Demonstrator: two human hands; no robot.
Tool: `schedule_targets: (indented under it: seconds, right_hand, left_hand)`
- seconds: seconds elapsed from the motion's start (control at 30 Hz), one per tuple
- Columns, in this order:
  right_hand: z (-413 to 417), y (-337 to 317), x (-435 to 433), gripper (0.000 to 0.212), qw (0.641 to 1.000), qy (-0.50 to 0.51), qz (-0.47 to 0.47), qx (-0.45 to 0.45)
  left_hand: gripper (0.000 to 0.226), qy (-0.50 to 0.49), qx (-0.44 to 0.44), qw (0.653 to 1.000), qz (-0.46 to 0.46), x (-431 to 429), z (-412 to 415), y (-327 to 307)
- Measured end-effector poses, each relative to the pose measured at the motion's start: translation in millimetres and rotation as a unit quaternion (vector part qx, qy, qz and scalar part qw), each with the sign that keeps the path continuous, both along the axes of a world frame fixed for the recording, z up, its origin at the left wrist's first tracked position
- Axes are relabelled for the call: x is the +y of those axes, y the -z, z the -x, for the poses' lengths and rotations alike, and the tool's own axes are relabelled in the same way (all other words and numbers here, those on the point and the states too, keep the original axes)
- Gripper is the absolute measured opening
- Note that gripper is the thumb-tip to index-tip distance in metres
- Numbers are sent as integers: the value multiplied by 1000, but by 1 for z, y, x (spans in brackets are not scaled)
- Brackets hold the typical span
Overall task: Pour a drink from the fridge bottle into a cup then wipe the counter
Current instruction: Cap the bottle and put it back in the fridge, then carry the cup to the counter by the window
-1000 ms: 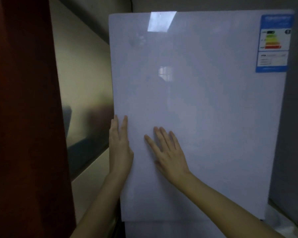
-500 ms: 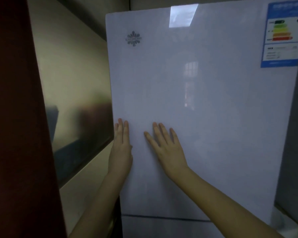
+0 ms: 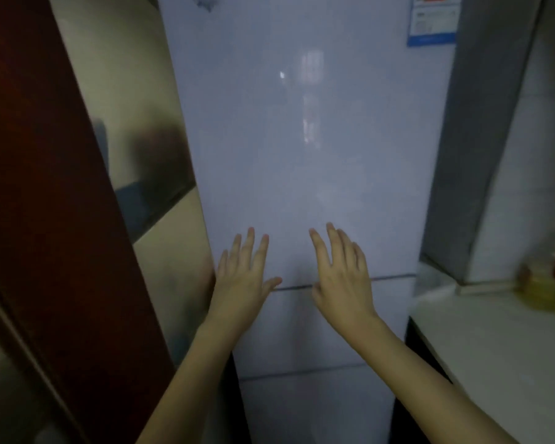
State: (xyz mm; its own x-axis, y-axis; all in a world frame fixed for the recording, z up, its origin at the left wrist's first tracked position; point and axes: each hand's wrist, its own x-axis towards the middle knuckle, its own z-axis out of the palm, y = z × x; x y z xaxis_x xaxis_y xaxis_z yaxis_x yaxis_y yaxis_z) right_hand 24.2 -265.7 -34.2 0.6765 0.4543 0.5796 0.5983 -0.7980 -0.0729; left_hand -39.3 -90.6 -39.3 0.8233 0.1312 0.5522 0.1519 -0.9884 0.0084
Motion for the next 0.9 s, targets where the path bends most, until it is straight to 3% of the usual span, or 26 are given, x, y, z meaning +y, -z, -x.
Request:
schedule_targets:
  seconds: [0.13, 0.57, 0.73, 0.9]
  right_hand:
    - [53, 25, -74, 91, 992, 104, 33, 64]
    - [208, 17, -349, 83, 920, 387, 15, 53]
    - [312, 2, -469, 80, 853, 521, -22, 16]
    - [424, -19, -582, 75, 791, 611, 1, 7]
  left_hand:
    - [84, 93, 18, 995, -13, -76, 14, 17]
    - [70, 385, -1, 923, -20, -364, 89, 19]
    - [70, 467, -48, 883, 14, -491, 144, 9]
    - [67, 572, -57, 816, 64, -634, 227, -3]
